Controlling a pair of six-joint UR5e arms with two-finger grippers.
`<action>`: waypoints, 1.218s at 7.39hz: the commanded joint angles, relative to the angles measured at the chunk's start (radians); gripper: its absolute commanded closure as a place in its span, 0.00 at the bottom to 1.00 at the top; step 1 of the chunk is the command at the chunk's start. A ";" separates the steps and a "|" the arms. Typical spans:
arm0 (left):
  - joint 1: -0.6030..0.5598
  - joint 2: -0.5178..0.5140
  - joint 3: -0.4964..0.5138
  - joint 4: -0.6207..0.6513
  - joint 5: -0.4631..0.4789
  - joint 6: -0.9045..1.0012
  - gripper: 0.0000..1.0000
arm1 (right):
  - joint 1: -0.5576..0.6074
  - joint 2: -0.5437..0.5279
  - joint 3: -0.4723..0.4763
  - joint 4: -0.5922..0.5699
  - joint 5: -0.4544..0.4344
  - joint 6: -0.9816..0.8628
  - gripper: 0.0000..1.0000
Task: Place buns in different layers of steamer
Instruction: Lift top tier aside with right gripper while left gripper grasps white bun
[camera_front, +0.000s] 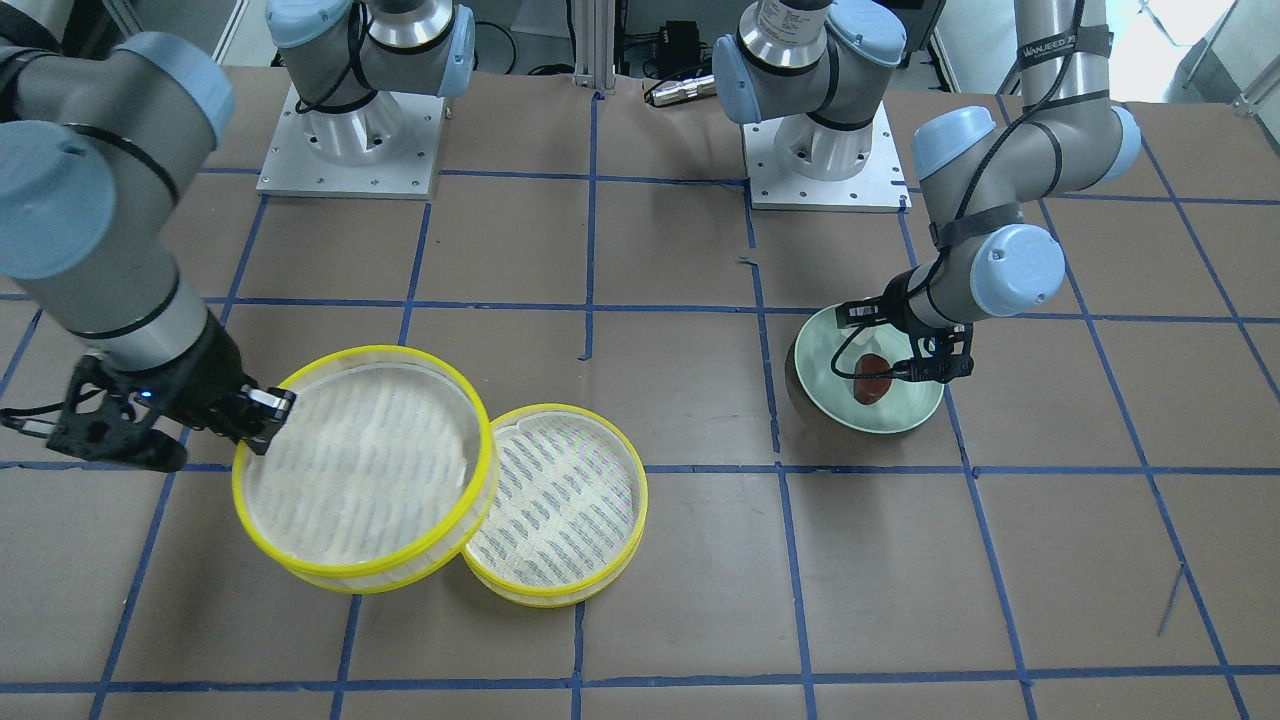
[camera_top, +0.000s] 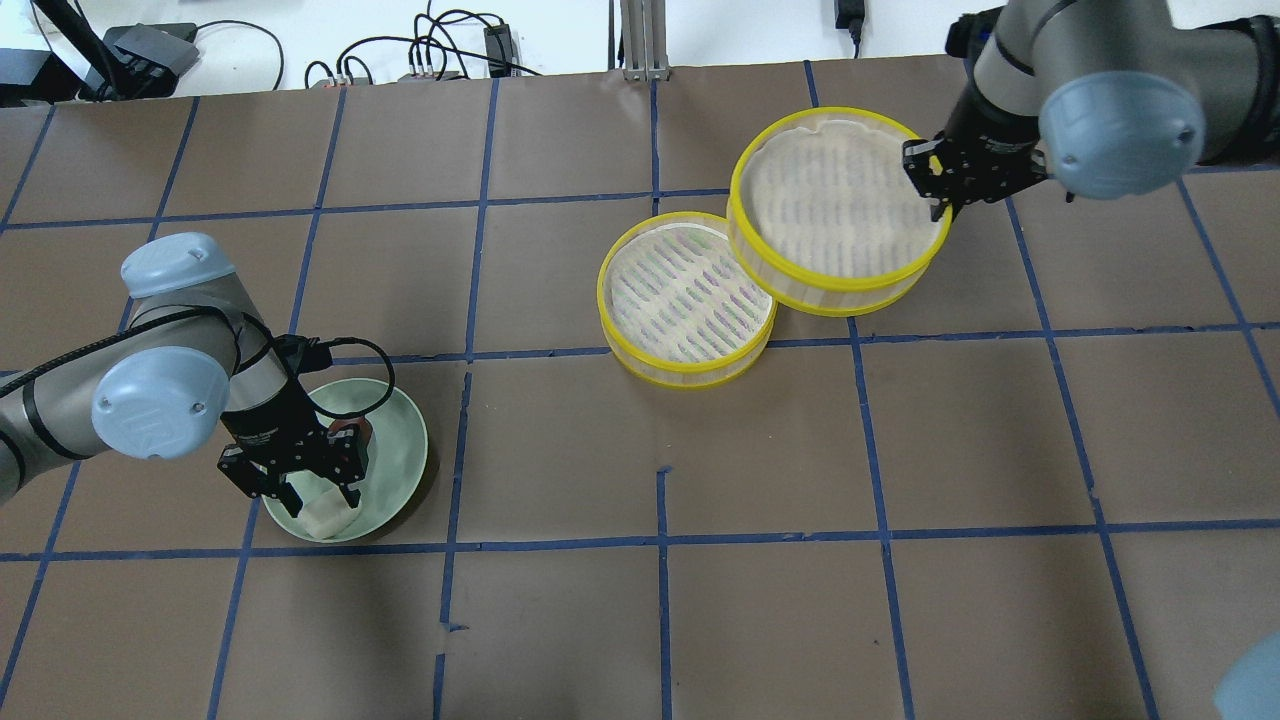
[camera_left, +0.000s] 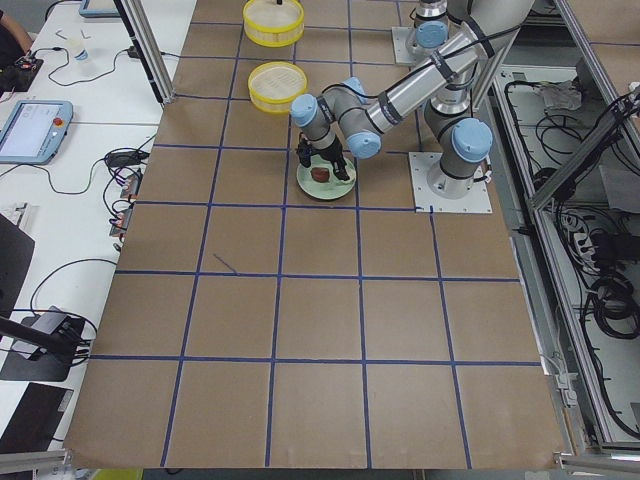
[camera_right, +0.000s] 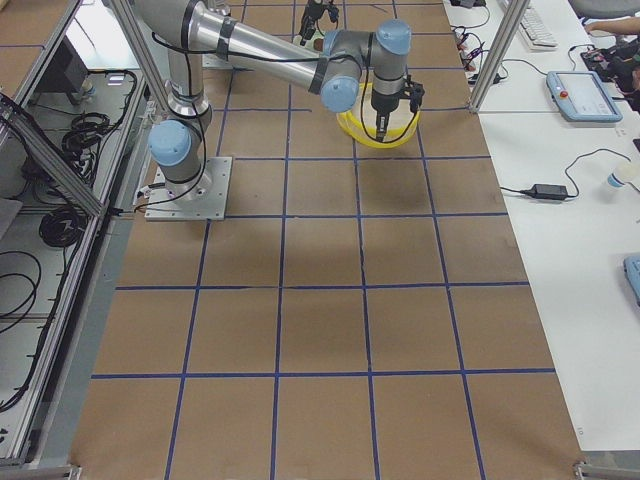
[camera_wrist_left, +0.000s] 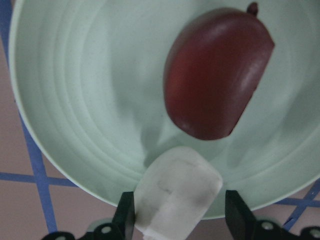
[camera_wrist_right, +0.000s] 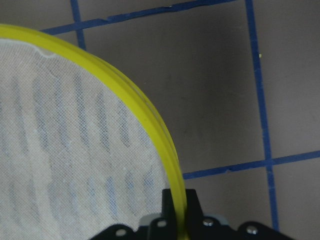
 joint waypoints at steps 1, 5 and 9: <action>0.000 0.000 0.000 0.000 0.000 -0.001 0.64 | -0.133 0.000 0.002 -0.014 -0.012 -0.183 0.87; 0.003 0.000 0.003 0.002 -0.001 -0.014 0.96 | -0.183 0.000 -0.007 -0.015 -0.036 -0.248 0.87; -0.023 0.090 0.075 -0.011 -0.052 -0.093 0.96 | -0.183 0.000 -0.004 0.001 -0.054 -0.242 0.87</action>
